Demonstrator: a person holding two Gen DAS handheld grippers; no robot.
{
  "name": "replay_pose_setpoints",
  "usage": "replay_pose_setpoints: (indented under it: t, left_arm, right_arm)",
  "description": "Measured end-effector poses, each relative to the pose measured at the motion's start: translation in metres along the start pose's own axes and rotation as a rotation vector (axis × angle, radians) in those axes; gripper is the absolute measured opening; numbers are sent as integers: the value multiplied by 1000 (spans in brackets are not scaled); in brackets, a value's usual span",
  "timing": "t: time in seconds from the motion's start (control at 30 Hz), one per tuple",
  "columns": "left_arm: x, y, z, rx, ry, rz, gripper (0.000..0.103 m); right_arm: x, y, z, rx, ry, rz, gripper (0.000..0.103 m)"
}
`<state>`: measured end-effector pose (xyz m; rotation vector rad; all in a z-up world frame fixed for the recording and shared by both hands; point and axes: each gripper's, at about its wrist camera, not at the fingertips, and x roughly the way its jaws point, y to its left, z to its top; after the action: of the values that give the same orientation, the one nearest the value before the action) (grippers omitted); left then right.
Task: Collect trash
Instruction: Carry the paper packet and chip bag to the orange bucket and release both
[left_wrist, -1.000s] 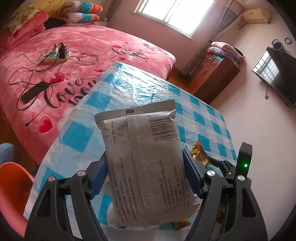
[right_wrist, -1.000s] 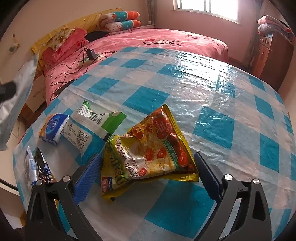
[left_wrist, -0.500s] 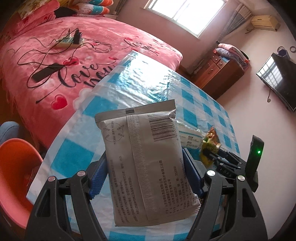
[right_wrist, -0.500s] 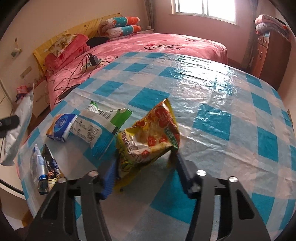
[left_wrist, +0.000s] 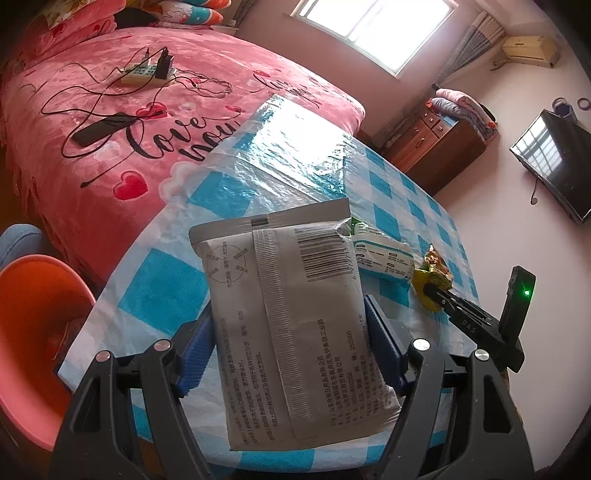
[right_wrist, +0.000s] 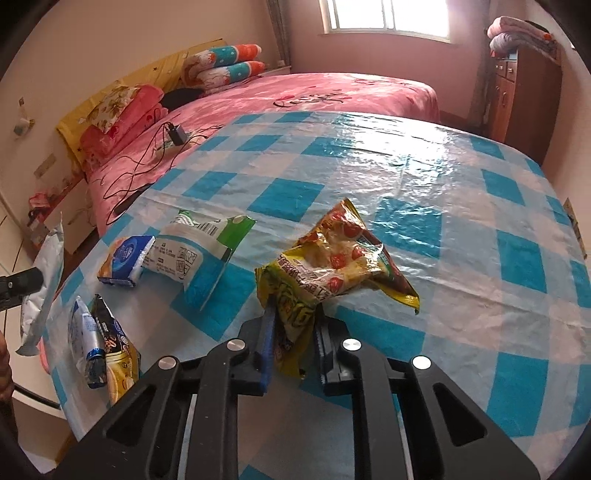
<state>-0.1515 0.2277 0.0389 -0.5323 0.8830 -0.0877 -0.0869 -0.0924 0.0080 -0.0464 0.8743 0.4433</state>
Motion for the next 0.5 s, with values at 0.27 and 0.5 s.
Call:
replay_pose_setpoints:
  t: [0.27, 0.5]
  left_arm:
    - [-12, 12, -4, -13, -29, -26, 75]
    - [-26, 24, -5, -33, -67, -42, 75]
  right_arm:
    - [-26, 12, 2, -27, -53, -25, 17]
    - [-47, 43, 16, -68, -90, 38, 17]
